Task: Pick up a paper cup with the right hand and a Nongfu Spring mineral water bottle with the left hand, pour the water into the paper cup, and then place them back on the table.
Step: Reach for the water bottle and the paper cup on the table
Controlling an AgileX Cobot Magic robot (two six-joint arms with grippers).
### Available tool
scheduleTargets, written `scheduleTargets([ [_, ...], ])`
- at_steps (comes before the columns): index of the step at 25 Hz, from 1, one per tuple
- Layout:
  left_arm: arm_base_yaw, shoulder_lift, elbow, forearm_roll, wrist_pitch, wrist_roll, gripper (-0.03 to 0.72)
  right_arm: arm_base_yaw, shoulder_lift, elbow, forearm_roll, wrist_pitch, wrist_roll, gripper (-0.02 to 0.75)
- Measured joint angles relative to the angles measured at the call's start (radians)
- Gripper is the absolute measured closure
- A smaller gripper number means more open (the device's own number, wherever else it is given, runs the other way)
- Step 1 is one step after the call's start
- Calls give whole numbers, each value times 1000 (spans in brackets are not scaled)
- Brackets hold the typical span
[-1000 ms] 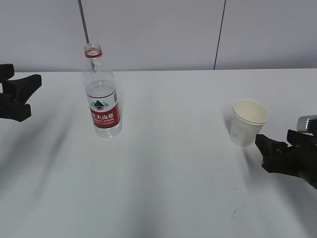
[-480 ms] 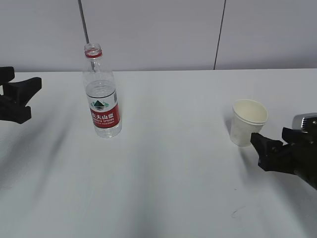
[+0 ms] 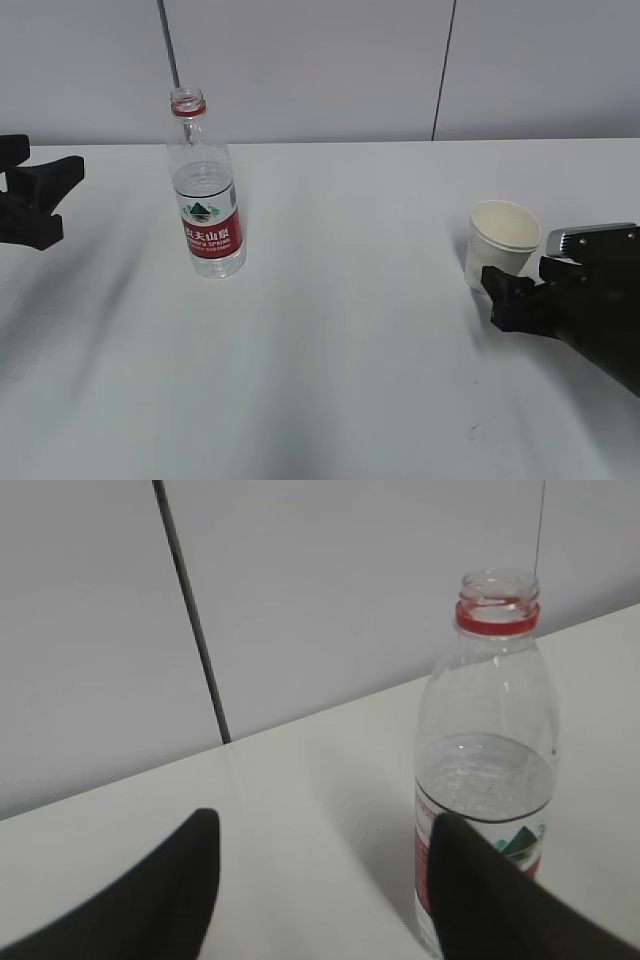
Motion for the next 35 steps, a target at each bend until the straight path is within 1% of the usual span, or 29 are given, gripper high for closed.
scheduleTargets([
  [7,0,0,0,0,0,-1,274,0,73,-96,0,-2,0,143],
  [15,0,0,0,2,0,-1,281,-2,79,-153,0,-2,0,143],
  [35,0,0,0,11,0,-1,281,-2,128,-173,1,-4,0,144],
])
